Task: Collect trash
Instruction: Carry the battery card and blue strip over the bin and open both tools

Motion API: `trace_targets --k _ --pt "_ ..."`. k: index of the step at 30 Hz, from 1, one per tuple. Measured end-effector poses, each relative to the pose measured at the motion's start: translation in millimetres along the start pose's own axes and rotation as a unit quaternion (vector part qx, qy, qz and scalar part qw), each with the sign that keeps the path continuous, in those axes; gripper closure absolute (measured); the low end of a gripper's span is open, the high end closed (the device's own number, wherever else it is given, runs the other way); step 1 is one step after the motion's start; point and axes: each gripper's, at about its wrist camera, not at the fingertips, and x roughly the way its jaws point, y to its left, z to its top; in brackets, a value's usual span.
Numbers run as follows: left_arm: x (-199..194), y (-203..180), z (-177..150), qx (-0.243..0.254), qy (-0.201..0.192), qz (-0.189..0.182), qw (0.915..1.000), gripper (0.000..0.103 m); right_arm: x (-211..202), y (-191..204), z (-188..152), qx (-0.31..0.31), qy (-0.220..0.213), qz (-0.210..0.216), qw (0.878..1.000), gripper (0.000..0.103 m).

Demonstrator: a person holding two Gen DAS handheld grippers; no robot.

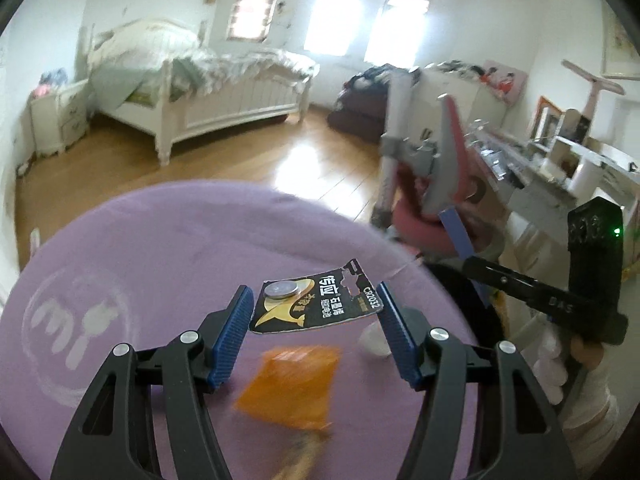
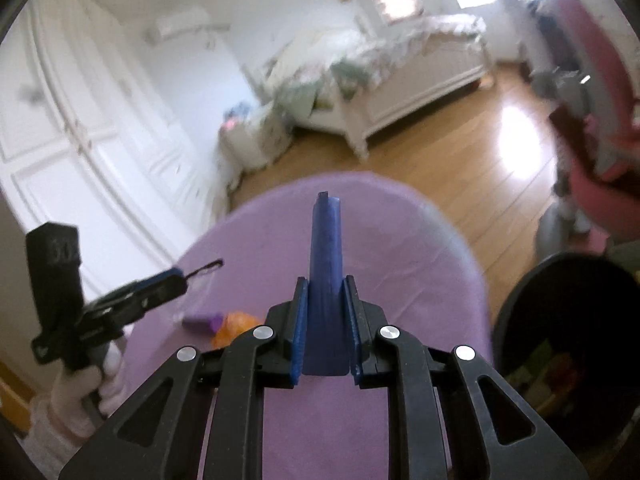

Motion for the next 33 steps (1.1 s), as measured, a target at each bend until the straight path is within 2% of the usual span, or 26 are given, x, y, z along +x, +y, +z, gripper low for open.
trace_targets --k 6,11,16,20,24,33 --pt "24.2 -74.3 26.1 0.025 -0.023 -0.058 0.9977 0.041 -62.3 -38.1 15.4 0.026 -0.091 -0.061 0.994 0.085" --pt "50.2 -132.2 38.8 0.046 -0.026 -0.106 0.993 0.041 -110.0 -84.2 16.9 0.058 -0.134 -0.108 0.983 0.085" --pt "83.4 -174.7 40.6 0.059 -0.011 -0.147 0.9873 0.041 -143.4 -135.2 9.9 0.094 -0.145 -0.145 0.974 0.085" --pt "109.3 -200.1 35.7 0.059 0.006 -0.172 0.9832 0.041 -153.9 -165.1 1.8 0.12 -0.145 -0.162 0.969 0.085" --pt "123.3 -212.8 28.3 0.068 0.024 -0.182 0.9807 0.041 -155.1 -186.2 -7.5 0.14 -0.142 -0.173 0.965 0.085" --pt "143.0 -233.4 24.7 0.082 0.048 -0.185 0.9781 0.04 -151.7 -205.9 -21.3 0.158 -0.135 -0.173 0.963 0.085"
